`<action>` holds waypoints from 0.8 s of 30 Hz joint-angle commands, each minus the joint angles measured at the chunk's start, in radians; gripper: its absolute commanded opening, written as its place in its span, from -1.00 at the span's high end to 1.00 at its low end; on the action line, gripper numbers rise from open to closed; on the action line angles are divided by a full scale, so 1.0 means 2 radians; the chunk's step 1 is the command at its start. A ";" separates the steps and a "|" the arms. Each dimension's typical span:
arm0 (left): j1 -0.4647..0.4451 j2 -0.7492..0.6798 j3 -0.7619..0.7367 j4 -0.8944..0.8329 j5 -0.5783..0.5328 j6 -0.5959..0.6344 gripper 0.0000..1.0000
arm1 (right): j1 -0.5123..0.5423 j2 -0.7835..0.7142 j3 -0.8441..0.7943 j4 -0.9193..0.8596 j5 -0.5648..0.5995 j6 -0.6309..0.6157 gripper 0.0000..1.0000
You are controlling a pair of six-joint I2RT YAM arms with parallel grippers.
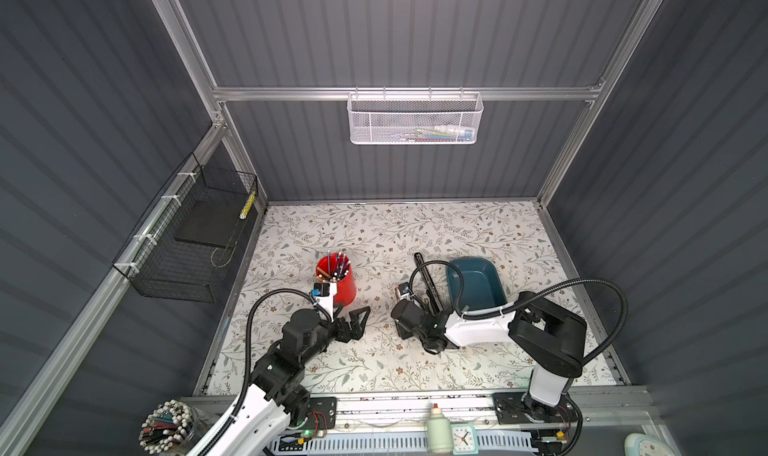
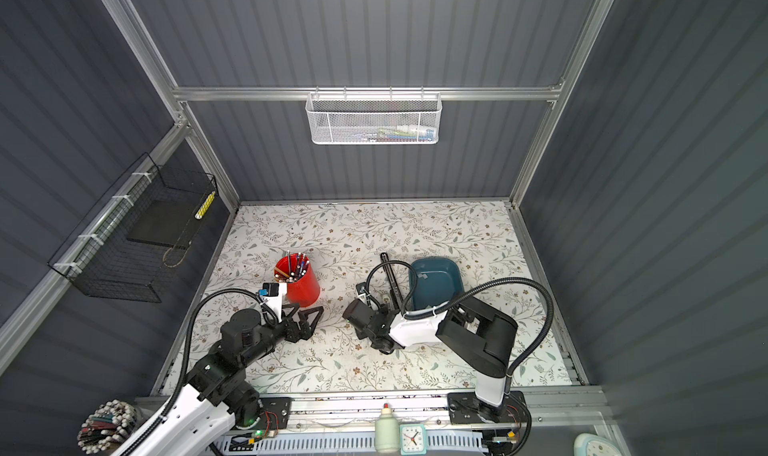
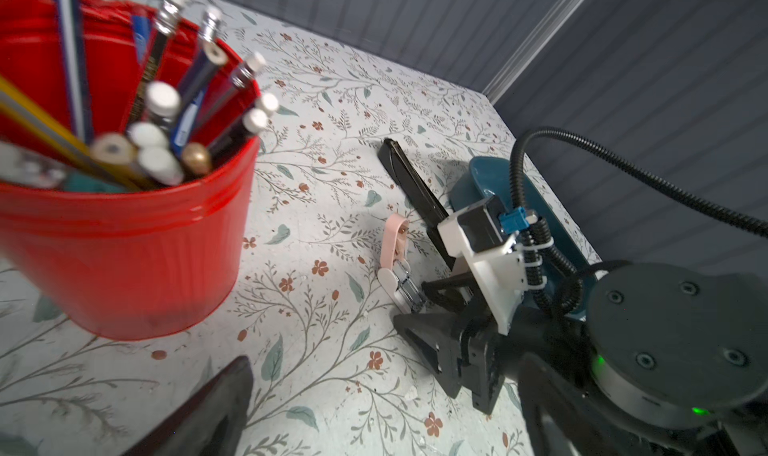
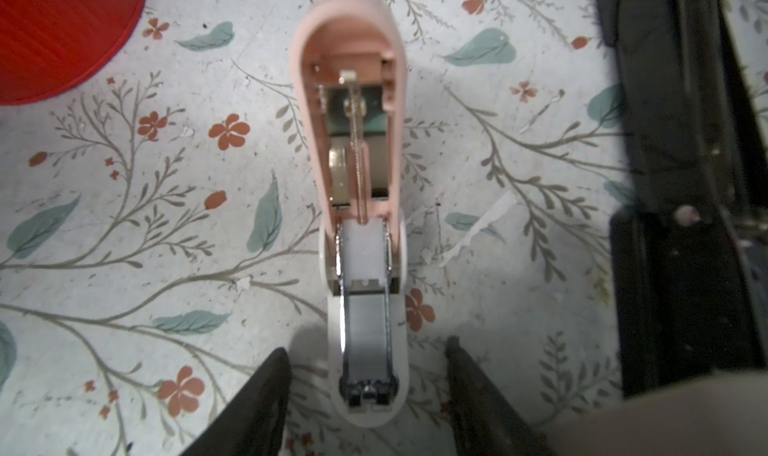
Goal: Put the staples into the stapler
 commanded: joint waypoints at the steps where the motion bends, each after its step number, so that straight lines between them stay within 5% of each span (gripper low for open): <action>1: -0.002 0.030 -0.005 0.052 0.037 0.014 -0.99 | -0.002 0.017 -0.015 0.010 -0.007 -0.002 -0.11; 13: -0.003 0.113 -0.030 0.126 0.004 0.029 -0.99 | 0.001 0.013 -0.029 0.012 -0.010 -0.007 0.33; 24: -0.002 0.267 -0.021 0.203 -0.084 0.032 -0.99 | 0.041 -0.018 -0.054 0.019 -0.012 -0.014 0.43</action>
